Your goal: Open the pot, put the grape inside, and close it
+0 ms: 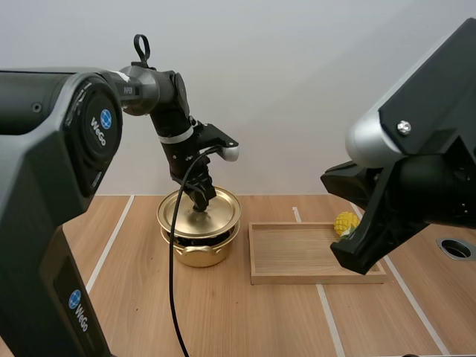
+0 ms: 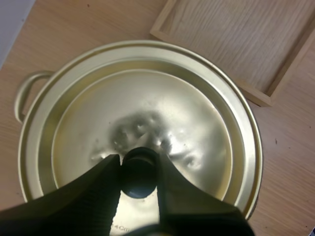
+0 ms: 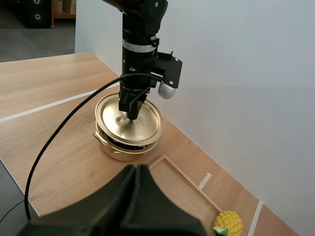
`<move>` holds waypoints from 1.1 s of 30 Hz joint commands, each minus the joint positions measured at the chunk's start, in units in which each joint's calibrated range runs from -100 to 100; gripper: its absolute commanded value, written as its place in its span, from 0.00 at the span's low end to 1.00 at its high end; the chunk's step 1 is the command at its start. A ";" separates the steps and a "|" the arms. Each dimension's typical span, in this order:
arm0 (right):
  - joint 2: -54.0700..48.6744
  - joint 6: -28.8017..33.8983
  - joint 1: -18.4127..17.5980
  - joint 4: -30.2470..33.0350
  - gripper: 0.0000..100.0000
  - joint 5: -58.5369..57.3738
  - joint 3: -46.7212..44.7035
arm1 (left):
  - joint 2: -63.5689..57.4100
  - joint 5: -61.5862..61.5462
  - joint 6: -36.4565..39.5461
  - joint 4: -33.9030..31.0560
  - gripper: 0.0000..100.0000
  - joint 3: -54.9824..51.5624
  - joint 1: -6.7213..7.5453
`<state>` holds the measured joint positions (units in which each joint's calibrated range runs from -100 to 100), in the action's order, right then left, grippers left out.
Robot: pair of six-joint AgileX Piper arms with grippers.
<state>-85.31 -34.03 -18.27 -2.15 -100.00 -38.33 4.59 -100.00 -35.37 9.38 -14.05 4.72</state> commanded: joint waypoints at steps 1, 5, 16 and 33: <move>-0.62 -0.23 0.16 0.58 0.00 0.00 -0.18 | 0.08 0.00 -1.14 1.21 0.00 -1.68 0.16; -0.62 -0.23 0.16 0.45 0.00 0.00 -0.18 | 0.08 0.00 -1.14 1.48 0.00 -2.20 0.16; -0.62 -0.23 0.16 0.45 0.00 0.00 -0.18 | 0.35 3.23 -2.56 2.58 0.00 -2.20 0.16; -0.62 -0.23 0.16 0.45 0.00 0.00 -0.18 | 0.61 7.09 -3.89 3.81 0.00 -2.20 -1.19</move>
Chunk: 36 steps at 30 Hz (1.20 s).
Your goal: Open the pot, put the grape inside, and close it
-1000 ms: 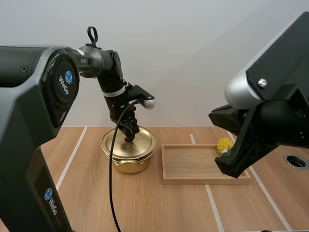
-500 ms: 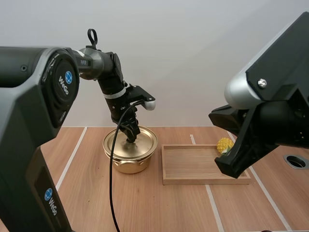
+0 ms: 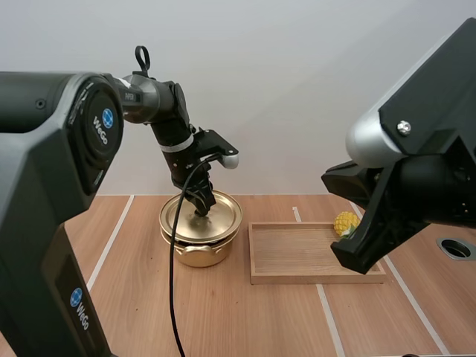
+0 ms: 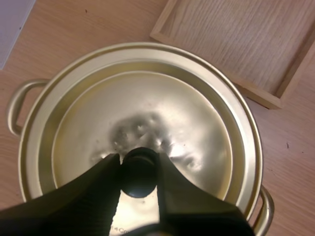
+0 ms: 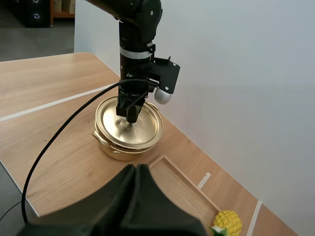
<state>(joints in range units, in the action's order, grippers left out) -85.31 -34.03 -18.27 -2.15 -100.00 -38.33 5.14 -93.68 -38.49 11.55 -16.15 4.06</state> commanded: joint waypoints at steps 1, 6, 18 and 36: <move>-0.62 -0.23 0.16 0.45 0.00 0.00 -0.18 | 0.06 0.31 -1.22 2.11 0.00 -0.10 -0.78; -0.62 -0.23 0.16 0.36 0.00 0.00 -0.18 | 0.06 -0.49 -1.74 3.41 0.00 -0.10 -1.63; -0.62 -0.23 0.16 0.36 0.00 0.00 -0.18 | 0.80 -1.85 -2.30 4.14 0.00 -0.10 -1.63; -0.62 -0.23 0.16 0.36 0.00 0.00 -0.18 | 4.55 -1.40 -2.17 4.39 0.01 -0.10 -1.63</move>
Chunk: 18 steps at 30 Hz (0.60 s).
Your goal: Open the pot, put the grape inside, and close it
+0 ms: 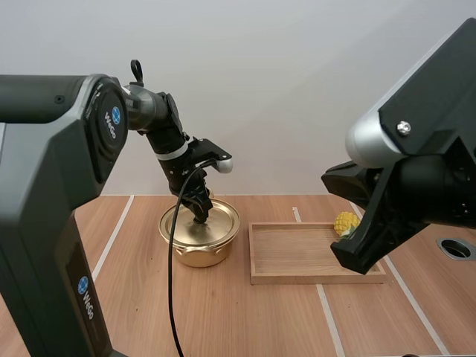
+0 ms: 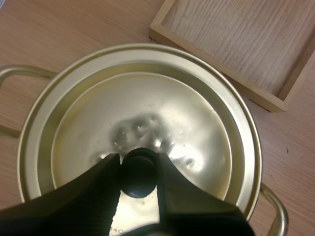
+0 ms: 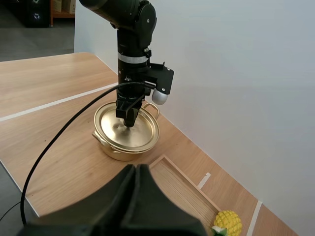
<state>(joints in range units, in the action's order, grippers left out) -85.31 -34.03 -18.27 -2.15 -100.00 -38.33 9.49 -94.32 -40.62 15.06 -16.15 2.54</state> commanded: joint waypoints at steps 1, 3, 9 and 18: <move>-0.62 -0.23 0.16 0.36 0.00 0.00 -0.18 | 0.20 -0.96 -0.04 0.87 0.04 -0.10 -0.11; -0.62 -0.23 0.16 0.36 0.00 0.00 -0.18 | 0.20 -1.49 -0.04 0.87 0.17 -0.10 -0.11; -0.62 -0.23 0.16 0.36 0.00 0.00 -0.18 | 0.20 -2.26 2.33 0.87 1.00 -0.10 -0.11; -0.62 -0.23 0.16 -0.52 0.00 0.00 -0.18 | -2.21 -5.68 4.64 0.98 1.00 2.47 -0.11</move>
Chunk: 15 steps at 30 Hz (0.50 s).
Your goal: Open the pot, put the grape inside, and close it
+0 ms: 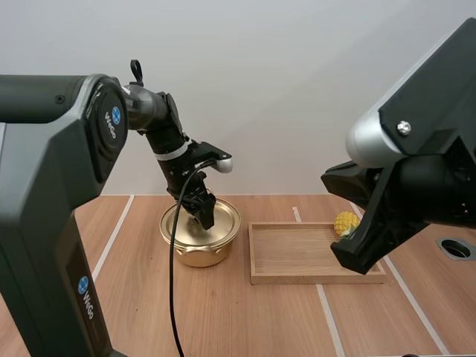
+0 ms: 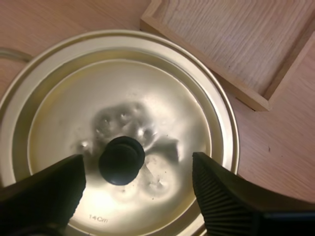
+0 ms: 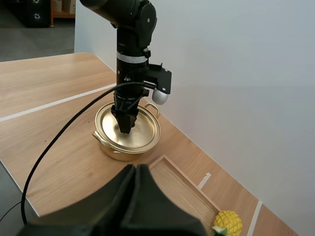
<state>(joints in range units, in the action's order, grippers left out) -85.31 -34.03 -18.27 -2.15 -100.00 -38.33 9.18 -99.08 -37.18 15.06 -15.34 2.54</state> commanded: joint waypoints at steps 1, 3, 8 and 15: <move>-0.62 -0.23 0.16 -0.52 0.00 0.00 -0.18 | -2.81 -0.92 1.78 0.98 1.00 2.52 -0.11; -0.62 -0.23 0.16 -0.52 0.00 0.00 -0.18 | -4.99 -0.92 2.45 0.98 1.00 4.40 -0.11; -0.62 -0.23 0.16 -0.52 0.00 0.00 -0.18 | -12.85 -0.92 4.76 0.62 1.00 8.64 -0.11; -0.62 -0.23 0.16 -0.52 0.00 0.00 -0.18 | -26.01 -0.92 6.65 -1.03 1.00 12.24 -0.11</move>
<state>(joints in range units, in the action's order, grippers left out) -85.31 -34.03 -18.27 -2.60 -100.00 -38.33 -12.96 -99.59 -31.87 14.59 -4.27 2.54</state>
